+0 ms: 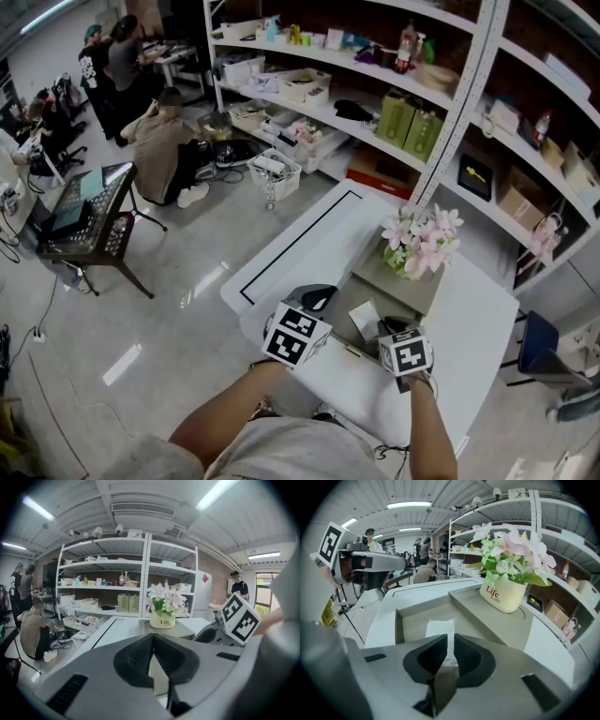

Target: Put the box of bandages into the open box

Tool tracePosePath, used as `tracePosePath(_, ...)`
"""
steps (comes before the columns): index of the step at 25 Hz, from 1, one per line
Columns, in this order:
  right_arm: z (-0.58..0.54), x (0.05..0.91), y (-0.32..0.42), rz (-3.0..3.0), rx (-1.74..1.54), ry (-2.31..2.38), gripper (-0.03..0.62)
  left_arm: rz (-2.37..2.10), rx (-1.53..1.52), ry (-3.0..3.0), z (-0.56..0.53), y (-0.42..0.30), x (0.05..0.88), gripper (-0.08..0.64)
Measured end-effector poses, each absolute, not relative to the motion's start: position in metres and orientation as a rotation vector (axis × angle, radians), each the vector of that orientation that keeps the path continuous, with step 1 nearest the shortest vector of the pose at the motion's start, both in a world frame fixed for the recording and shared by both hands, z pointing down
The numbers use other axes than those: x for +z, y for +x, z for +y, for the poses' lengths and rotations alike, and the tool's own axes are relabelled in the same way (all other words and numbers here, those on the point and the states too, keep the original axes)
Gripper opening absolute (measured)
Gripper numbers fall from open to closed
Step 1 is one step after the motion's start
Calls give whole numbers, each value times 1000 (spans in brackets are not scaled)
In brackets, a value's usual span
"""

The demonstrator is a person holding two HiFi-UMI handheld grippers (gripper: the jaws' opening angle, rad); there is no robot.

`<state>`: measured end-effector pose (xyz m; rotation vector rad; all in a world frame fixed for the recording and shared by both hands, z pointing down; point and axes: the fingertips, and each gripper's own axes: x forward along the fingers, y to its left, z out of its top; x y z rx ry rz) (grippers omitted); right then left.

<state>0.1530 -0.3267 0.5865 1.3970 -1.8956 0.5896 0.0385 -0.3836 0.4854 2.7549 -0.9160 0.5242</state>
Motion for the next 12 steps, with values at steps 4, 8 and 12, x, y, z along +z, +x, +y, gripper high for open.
tracePosePath(4, -329, 563, 162, -1924, 590, 1488, 48, -907, 510, 2776, -388, 43, 477, 5)
tracePosePath(8, -330, 527, 174, -1961, 571, 1610, 46, -894, 505, 2787, -391, 47, 471, 5)
tracePosePath(12, -327, 488, 186, -1993, 525, 1727, 40, -878, 507, 2808, -391, 53, 464, 6)
